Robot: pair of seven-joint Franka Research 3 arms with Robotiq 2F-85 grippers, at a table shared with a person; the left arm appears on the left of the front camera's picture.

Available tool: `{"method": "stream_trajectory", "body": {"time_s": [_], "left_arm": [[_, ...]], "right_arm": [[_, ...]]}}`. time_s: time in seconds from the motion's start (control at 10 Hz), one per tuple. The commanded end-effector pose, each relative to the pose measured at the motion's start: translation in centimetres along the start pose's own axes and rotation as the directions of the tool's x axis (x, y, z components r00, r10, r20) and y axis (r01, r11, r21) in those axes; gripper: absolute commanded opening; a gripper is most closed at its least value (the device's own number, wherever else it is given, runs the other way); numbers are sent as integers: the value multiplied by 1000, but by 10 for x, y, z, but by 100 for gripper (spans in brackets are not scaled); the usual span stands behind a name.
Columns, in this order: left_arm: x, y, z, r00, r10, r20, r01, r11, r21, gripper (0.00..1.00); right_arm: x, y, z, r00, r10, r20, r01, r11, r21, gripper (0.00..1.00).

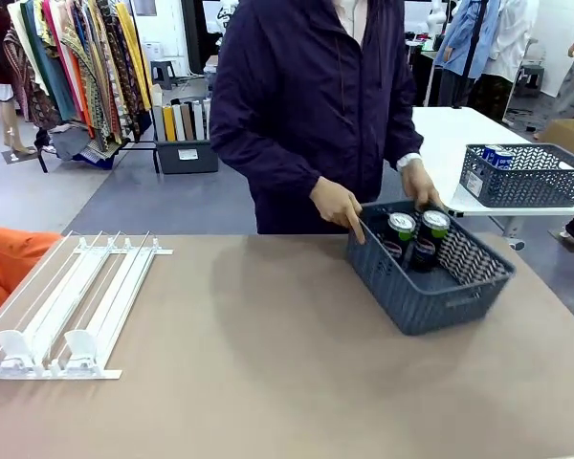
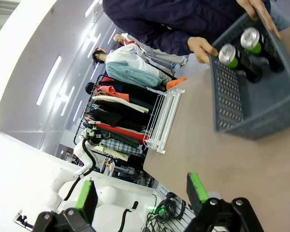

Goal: Retrieve and store the cans from the dispenser.
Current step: Pick up one can from the Automatic Can Dispenser and place it in the middle of the table.

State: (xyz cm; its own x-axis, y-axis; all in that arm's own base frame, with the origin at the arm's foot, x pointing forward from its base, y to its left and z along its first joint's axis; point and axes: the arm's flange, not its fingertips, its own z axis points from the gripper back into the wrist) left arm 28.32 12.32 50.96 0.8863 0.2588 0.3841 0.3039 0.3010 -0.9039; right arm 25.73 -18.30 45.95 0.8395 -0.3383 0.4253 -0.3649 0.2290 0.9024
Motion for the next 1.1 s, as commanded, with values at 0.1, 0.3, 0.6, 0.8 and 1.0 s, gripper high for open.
{"method": "stream_trajectory", "body": {"time_s": [0.1,0.3,0.6,0.8,1.0], "left_arm": [[1,-1,-1,1000,-19,10,20,1000,-17,100],[1,-1,-1,1000,-19,10,20,1000,-17,100],[1,-1,-1,1000,-19,10,20,1000,-17,100],[1,-1,-1,1000,-19,10,20,1000,-17,100],[1,-1,-1,1000,-19,10,20,1000,-17,100]], "right_arm": [[4,3,-2,1000,8,23,-9,1000,25,100],[4,3,-2,1000,8,23,-9,1000,25,100],[4,3,-2,1000,8,23,-9,1000,25,100],[4,3,-2,1000,8,23,-9,1000,25,100],[4,3,-2,1000,8,23,-9,1000,25,100]]}}
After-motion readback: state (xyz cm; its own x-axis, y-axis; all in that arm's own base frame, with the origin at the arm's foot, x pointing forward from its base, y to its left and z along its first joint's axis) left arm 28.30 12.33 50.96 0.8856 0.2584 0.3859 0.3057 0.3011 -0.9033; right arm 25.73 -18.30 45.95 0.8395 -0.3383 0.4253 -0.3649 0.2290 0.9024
